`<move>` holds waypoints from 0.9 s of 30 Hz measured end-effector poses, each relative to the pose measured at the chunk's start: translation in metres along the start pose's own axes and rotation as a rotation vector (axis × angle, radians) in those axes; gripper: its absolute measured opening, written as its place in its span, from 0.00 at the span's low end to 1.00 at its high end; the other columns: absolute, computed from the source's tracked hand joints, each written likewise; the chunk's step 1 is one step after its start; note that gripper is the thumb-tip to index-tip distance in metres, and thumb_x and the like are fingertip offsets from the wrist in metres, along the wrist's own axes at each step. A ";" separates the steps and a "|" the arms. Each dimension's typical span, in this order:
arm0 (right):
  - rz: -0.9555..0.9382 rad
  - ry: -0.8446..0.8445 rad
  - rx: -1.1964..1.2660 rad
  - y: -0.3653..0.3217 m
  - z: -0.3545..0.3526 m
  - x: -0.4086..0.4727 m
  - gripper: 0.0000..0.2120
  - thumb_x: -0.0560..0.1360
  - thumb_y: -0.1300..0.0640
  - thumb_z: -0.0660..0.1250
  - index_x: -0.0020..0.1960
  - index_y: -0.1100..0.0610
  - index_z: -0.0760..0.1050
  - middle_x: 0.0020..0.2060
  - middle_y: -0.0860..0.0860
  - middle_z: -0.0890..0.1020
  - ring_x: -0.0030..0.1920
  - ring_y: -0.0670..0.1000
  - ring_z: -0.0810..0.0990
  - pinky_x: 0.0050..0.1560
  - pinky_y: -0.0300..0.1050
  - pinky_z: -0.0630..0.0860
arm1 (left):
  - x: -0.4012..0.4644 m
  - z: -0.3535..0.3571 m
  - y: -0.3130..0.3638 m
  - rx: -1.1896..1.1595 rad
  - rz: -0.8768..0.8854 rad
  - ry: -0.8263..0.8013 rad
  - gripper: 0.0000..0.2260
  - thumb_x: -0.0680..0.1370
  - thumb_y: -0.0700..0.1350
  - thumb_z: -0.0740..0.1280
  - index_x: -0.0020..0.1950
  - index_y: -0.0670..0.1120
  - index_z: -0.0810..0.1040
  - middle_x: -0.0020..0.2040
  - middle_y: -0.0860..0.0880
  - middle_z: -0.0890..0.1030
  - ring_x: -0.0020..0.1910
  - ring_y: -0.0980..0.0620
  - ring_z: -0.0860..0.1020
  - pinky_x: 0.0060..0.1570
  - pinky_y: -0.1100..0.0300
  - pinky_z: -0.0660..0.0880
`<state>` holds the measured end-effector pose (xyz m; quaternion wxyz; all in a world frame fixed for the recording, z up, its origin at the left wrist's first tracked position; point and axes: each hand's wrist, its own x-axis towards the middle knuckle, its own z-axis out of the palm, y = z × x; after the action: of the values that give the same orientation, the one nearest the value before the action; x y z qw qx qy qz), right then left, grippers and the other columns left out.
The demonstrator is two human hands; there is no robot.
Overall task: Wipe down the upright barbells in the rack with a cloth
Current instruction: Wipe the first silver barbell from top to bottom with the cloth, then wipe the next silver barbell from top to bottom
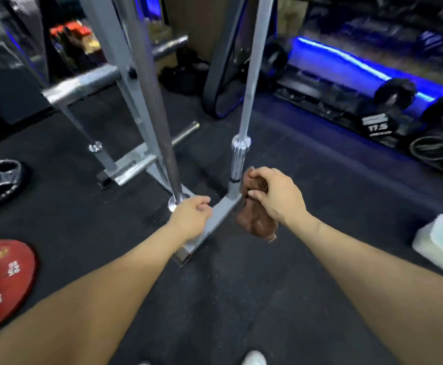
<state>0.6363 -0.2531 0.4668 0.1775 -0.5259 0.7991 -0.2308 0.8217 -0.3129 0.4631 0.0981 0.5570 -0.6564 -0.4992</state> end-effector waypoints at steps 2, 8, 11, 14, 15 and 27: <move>-0.008 0.066 -0.011 -0.025 -0.062 -0.001 0.18 0.74 0.54 0.70 0.63 0.48 0.73 0.57 0.50 0.76 0.58 0.56 0.75 0.55 0.51 0.74 | -0.020 -0.017 0.053 -0.016 0.044 0.016 0.15 0.79 0.38 0.60 0.65 0.43 0.74 0.45 0.47 0.77 0.35 0.51 0.73 0.30 0.73 0.69; -0.065 0.326 -0.006 -0.099 -0.208 -0.007 0.19 0.73 0.54 0.71 0.62 0.49 0.74 0.59 0.51 0.78 0.59 0.56 0.76 0.55 0.49 0.73 | -0.075 -0.071 0.188 0.062 0.321 0.072 0.16 0.80 0.42 0.60 0.68 0.44 0.72 0.62 0.46 0.77 0.57 0.47 0.76 0.51 0.63 0.70; -0.090 0.481 0.101 -0.139 -0.270 -0.010 0.18 0.72 0.56 0.72 0.60 0.49 0.75 0.57 0.50 0.80 0.58 0.54 0.77 0.55 0.47 0.72 | -0.105 -0.102 0.244 0.017 0.414 0.126 0.14 0.80 0.43 0.61 0.66 0.45 0.73 0.52 0.48 0.78 0.45 0.51 0.74 0.42 0.64 0.72; -0.120 0.592 0.253 -0.178 -0.333 -0.009 0.17 0.71 0.56 0.72 0.59 0.49 0.76 0.55 0.50 0.81 0.57 0.54 0.77 0.56 0.49 0.74 | -0.135 -0.137 0.302 0.020 0.526 0.204 0.14 0.80 0.42 0.62 0.66 0.44 0.74 0.49 0.46 0.78 0.43 0.50 0.73 0.42 0.62 0.69; -0.136 0.628 0.304 -0.190 -0.352 -0.008 0.16 0.71 0.56 0.72 0.58 0.48 0.76 0.55 0.49 0.81 0.57 0.53 0.78 0.57 0.50 0.74 | -0.143 -0.147 0.321 0.016 0.556 0.217 0.15 0.80 0.41 0.62 0.66 0.43 0.74 0.48 0.44 0.79 0.44 0.47 0.75 0.43 0.60 0.71; -0.450 0.849 0.434 -0.260 -0.566 0.067 0.13 0.72 0.55 0.71 0.56 0.48 0.77 0.54 0.47 0.81 0.57 0.51 0.78 0.58 0.47 0.74 | -0.161 -0.221 0.552 0.026 0.876 0.537 0.14 0.79 0.41 0.65 0.64 0.42 0.76 0.58 0.42 0.79 0.58 0.43 0.77 0.54 0.57 0.73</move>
<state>0.5098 -0.3001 1.0785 -0.1110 -0.4956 0.6019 -0.6162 0.6816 -0.3658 1.0600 0.4563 0.3393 -0.7861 -0.2423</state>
